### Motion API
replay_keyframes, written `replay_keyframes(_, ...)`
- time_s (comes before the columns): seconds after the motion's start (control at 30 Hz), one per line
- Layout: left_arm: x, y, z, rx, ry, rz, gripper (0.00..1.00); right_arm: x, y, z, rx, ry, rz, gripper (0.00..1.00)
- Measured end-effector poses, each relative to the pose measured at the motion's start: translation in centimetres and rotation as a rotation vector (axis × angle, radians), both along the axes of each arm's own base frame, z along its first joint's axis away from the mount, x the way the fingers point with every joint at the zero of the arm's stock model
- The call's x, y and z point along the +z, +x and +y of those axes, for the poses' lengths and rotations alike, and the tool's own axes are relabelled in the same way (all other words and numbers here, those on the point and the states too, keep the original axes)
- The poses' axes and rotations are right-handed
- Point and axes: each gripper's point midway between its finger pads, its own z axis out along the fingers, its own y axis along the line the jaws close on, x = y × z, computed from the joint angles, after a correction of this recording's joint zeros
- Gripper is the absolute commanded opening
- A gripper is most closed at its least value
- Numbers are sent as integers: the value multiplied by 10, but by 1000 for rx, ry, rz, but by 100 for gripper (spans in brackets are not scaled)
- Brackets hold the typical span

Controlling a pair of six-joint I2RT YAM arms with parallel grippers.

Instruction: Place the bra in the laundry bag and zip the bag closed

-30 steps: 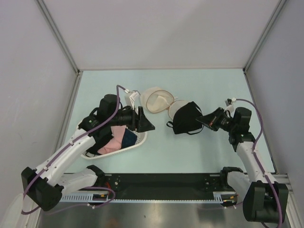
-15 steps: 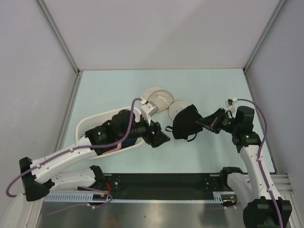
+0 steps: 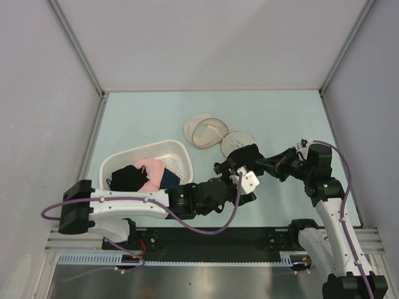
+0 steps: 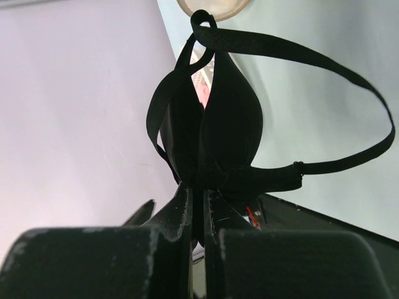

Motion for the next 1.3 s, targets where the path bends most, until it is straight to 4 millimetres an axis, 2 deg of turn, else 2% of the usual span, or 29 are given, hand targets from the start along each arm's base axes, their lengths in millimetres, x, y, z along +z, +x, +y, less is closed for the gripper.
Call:
replay_keyframes(0.1,-7,2,-3,0,52,-55,89,3,0,0,-21,18,15,0)
replay_keyframes(0.3,9,13,-5,49,36,-150,81,8,-1,3,-35,42,29,0)
replay_keyframes(0.53,-12,14,-14,39,115,-191,87,12,-2,5,-47,73,49,0)
replay_keyframes(0.63,-14,13,-16,32,126,-198,82,14,-3,5,-51,84,58,0)
replay_keyframes(0.67,-14,13,-16,33,130,-204,79,14,-3,6,-50,85,60,0)
replay_keyframes(0.7,-15,14,-17,35,133,-208,70,14,-3,6,-50,89,62,0)
replay_keyframes(0.83,-20,18,-21,44,159,-230,56,16,-5,8,-48,98,63,0)
replay_keyframes(0.87,-21,20,-21,52,165,-233,47,17,-6,9,-48,100,61,0)
replay_keyframes(0.93,-21,23,-22,62,171,-239,40,18,-7,9,-47,101,58,0)
replay_keyframes(1.03,-19,27,-23,72,172,-246,17,19,-6,9,-54,100,56,0)
replay_keyframes(1.07,-18,27,-23,72,169,-247,5,18,-6,9,-57,98,55,0)
replay_keyframes(1.13,-17,27,-23,74,164,-243,0,18,-5,8,-64,96,53,0)
replay_keyframes(1.2,-17,27,-23,68,159,-233,0,19,-5,8,-68,93,46,1)
replay_keyframes(1.23,-17,26,-23,55,152,-218,0,20,-6,8,-66,93,42,7)
replay_keyframes(1.27,-16,26,-22,47,141,-200,0,20,-6,9,-61,91,35,26)
replay_keyframes(1.3,-14,26,-21,40,129,-181,0,21,-6,9,-53,86,22,34)
